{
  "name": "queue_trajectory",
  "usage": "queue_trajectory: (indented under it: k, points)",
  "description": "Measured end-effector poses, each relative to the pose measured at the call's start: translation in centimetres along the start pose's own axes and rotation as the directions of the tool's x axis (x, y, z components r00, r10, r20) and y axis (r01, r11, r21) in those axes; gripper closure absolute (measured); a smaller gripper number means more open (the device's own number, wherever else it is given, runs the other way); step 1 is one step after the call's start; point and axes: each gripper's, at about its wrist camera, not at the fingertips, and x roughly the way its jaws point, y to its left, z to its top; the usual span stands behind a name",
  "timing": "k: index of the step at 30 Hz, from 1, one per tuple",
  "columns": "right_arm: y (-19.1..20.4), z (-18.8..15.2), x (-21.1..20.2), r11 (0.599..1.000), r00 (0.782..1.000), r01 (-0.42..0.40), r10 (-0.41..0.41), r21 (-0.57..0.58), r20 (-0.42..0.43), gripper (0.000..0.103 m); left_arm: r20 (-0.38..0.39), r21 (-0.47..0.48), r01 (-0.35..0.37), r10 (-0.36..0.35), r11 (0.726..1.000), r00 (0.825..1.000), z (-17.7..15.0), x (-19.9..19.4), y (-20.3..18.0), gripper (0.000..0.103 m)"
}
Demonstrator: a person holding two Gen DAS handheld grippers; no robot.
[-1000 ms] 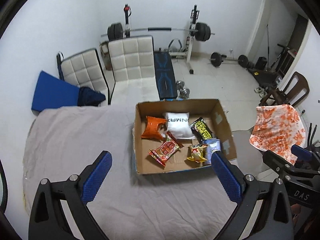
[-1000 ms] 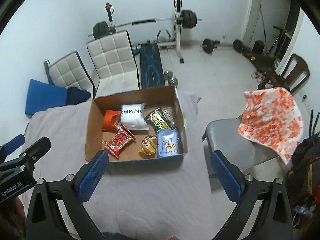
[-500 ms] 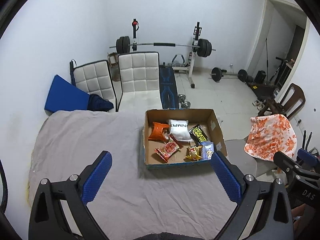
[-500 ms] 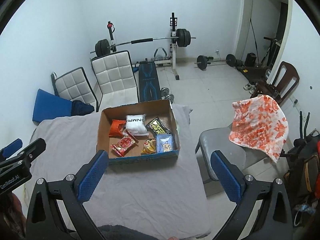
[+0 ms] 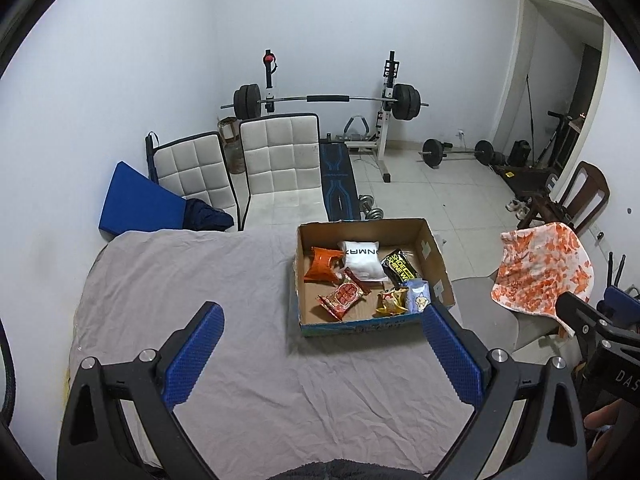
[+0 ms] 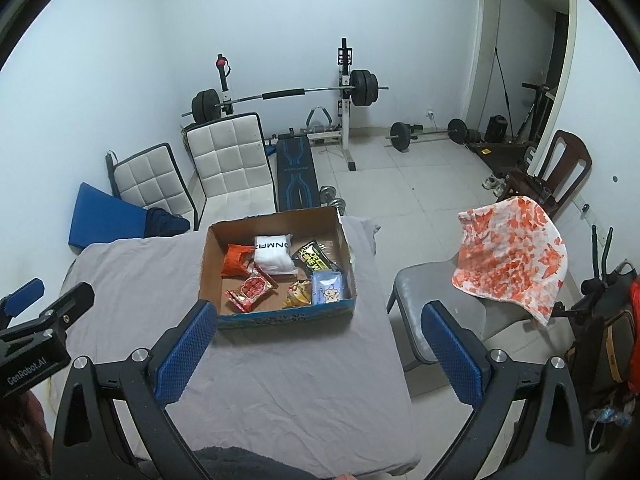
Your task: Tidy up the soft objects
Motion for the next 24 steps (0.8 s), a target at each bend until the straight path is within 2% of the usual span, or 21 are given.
queue_trajectory:
  k: [24]
  points:
    - [1.2,-0.5,-2.3,1.000,1.000,-0.004,0.004,-0.008,0.027,0.000,0.030,-0.008,0.007,-0.007,1.000,1.000,-0.5,-1.7,0.3,0.001]
